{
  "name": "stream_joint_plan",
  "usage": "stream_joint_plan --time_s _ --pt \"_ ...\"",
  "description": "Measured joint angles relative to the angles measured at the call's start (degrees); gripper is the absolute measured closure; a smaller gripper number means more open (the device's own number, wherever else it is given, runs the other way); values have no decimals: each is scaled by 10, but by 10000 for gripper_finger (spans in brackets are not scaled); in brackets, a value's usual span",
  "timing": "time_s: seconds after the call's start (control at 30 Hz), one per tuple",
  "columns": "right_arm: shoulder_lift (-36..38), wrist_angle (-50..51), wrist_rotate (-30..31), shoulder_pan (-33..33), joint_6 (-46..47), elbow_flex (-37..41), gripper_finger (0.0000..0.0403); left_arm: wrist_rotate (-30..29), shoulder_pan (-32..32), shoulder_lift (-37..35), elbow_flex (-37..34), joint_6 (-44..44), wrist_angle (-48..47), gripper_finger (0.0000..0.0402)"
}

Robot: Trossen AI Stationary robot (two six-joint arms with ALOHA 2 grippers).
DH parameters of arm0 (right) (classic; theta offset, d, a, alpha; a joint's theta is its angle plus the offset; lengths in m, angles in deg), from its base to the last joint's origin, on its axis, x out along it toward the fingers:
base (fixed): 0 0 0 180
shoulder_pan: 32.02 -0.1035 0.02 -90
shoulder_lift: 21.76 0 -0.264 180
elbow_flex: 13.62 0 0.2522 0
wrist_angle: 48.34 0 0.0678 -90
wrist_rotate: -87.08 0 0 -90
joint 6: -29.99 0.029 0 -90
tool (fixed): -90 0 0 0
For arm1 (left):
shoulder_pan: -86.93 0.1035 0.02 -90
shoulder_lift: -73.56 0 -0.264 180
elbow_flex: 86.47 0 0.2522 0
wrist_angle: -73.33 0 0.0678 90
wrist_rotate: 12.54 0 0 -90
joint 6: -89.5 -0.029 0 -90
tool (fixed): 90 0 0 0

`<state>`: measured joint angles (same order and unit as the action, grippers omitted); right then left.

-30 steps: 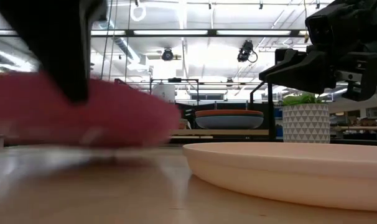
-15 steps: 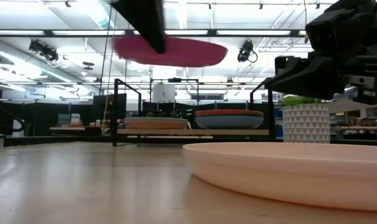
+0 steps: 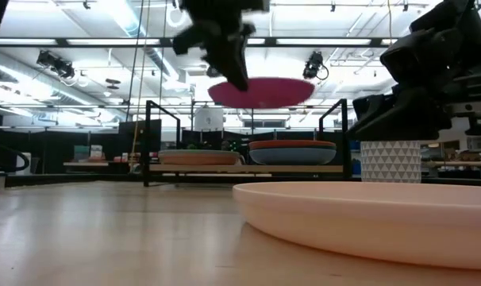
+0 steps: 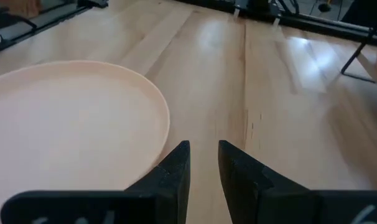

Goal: Place and stack plates onto a shelf
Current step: Stack the pink plate onto the orange plate

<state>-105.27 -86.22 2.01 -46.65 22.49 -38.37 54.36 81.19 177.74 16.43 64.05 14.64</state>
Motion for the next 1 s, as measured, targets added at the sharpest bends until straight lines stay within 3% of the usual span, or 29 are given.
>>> stream_joint_plan --time_s 0.1,0.27,0.37,0.53,0.83,1.0 --pt "0 1 1 0 32 0 314 60 52 -2 -17 -61 27 387" --pt "0 11 1 0 76 0 314 110 110 -2 -41 -167 116 385" --pt "0 2 2 0 95 0 314 179 138 -2 -42 -234 152 384" --pt "0 -27 38 0 107 0 314 262 187 7 -42 -306 186 385" --pt "0 -46 73 0 111 0 314 294 270 39 -42 -352 185 385" --pt "0 -57 87 0 118 0 314 309 288 62 -42 -428 185 385"
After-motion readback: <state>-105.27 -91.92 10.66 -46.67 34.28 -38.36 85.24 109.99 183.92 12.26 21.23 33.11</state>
